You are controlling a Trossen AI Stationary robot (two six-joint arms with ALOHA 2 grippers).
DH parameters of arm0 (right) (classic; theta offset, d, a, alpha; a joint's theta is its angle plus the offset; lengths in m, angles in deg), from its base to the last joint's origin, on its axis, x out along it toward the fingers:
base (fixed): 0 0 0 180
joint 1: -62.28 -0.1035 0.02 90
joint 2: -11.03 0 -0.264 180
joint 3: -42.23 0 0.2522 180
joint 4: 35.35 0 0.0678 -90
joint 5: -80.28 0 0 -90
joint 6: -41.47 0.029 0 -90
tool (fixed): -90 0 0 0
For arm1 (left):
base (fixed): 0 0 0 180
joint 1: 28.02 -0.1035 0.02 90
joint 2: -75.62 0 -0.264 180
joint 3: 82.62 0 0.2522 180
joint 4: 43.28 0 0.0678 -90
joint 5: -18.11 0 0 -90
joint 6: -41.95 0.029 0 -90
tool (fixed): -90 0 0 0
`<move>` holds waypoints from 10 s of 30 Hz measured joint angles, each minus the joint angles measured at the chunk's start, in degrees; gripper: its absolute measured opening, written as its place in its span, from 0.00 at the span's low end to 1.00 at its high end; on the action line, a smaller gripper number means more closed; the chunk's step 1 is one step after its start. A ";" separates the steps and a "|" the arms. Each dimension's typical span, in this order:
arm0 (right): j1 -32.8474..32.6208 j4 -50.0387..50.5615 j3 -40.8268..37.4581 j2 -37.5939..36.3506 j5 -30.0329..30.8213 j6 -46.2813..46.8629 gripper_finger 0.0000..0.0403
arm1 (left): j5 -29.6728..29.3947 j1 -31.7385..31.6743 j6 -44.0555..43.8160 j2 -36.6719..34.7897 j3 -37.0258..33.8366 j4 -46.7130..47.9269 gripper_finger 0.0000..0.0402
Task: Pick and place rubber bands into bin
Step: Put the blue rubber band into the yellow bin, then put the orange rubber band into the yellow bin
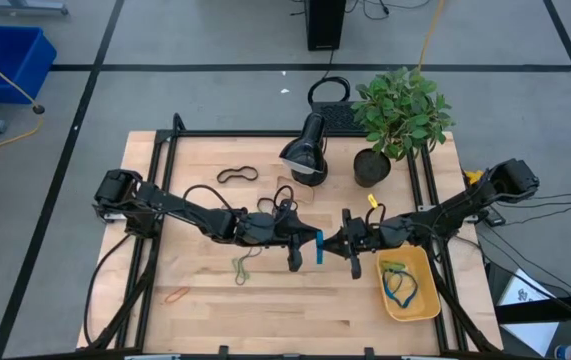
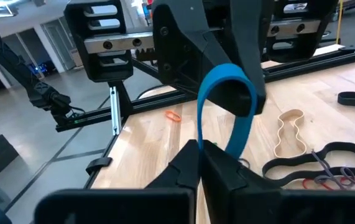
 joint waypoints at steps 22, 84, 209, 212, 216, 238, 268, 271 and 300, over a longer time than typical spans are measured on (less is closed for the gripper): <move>-0.38 5.48 -0.02 -18.36 -1.28 -8.23 0.00 | 4.68 0.00 -0.03 -0.92 0.00 8.39 0.56; -41.72 92.43 0.00 -34.73 -4.11 69.43 0.01 | 3.56 0.04 -12.85 -6.47 -0.04 27.06 0.56; -16.59 58.05 0.02 -38.49 15.13 11.88 0.41 | 36.29 23.20 -57.68 -10.38 -16.24 61.42 0.01; -16.59 55.83 0.02 -38.47 15.14 11.86 0.41 | 30.67 21.70 -57.30 -12.50 -14.86 54.13 0.01; -16.59 53.62 0.02 -38.47 15.19 11.63 0.41 | 20.95 19.10 -54.75 -13.70 -14.14 44.99 0.01; -16.36 41.45 0.00 -30.88 18.36 -0.09 0.41 | 8.90 3.46 -15.79 -6.03 -12.66 -3.03 0.01; 0.44 -1.82 0.00 -0.96 -3.98 -4.28 0.41 | 9.05 0.25 -1.79 -1.84 -4.57 -5.58 0.01; 0.74 -2.82 0.00 0.41 -4.41 -2.59 0.40 | 9.05 -0.20 -1.66 -1.84 -4.57 -5.60 0.01; 0.76 -2.43 0.00 0.61 -4.32 -3.03 0.00 | 9.10 -1.18 -2.29 -1.84 -4.59 -5.49 0.10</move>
